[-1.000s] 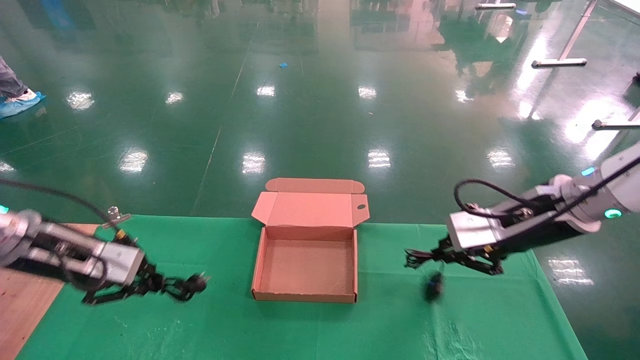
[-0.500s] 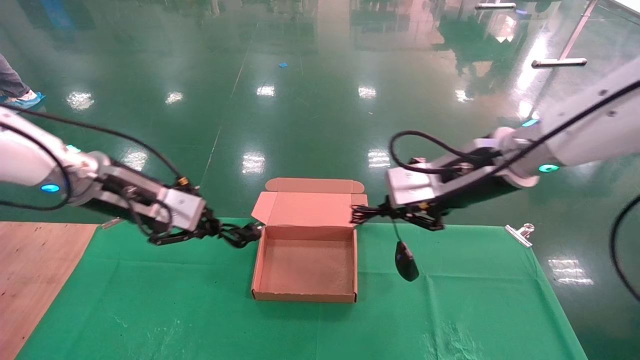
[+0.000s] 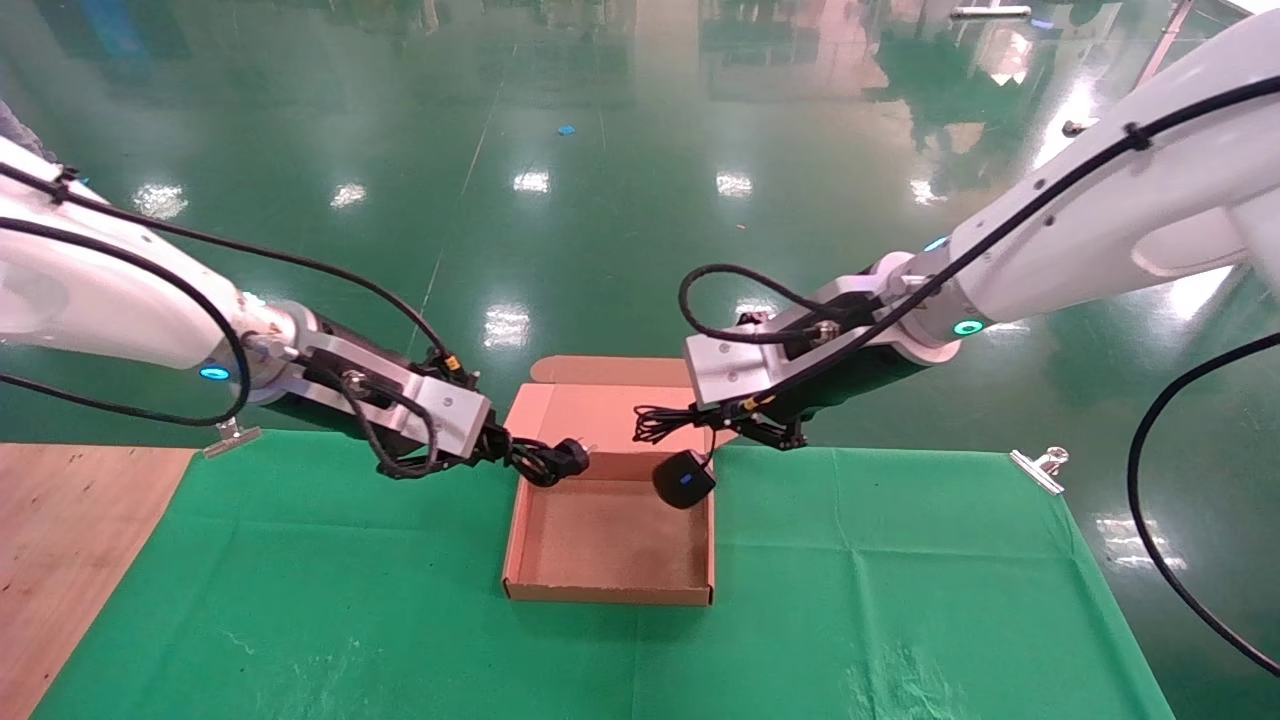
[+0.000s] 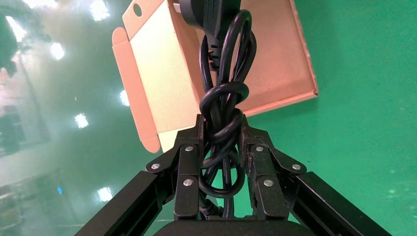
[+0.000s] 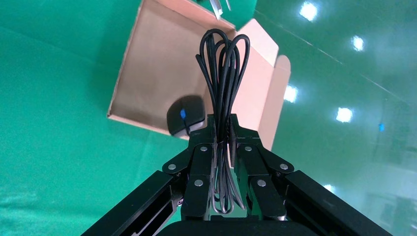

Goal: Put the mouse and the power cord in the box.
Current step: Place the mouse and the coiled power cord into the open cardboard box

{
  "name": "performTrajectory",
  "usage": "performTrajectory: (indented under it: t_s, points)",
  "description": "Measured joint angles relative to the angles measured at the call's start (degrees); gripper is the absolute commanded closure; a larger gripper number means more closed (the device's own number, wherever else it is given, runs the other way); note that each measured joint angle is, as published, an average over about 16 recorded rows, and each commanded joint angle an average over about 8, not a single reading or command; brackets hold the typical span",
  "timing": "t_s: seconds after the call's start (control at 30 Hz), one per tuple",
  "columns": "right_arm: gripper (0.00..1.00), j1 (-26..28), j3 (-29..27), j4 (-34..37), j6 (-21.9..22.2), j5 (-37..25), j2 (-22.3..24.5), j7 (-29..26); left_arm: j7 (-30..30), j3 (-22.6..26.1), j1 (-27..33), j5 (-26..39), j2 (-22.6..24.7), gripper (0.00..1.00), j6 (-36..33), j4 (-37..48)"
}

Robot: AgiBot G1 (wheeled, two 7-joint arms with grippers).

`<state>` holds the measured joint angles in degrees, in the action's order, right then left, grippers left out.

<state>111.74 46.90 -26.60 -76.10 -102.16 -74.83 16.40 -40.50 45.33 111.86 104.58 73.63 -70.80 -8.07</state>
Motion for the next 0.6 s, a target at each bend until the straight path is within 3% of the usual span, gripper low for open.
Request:
performTrajectory:
  t_s: [0.33,0.6]
  points:
    - [1.0,2.0,-0.54,6.56,-0.37,1.67,-0.77,4.45,-0.92,-1.46,-6.97,-2.13,3.1,1.0,16.14,-1.88]
    - [1.0,2.65,-0.9,8.21,-2.01,2.55,1.16,6.28,3.72,-0.78,-17.09,-4.05,4.21,1.0,28.74,-10.93]
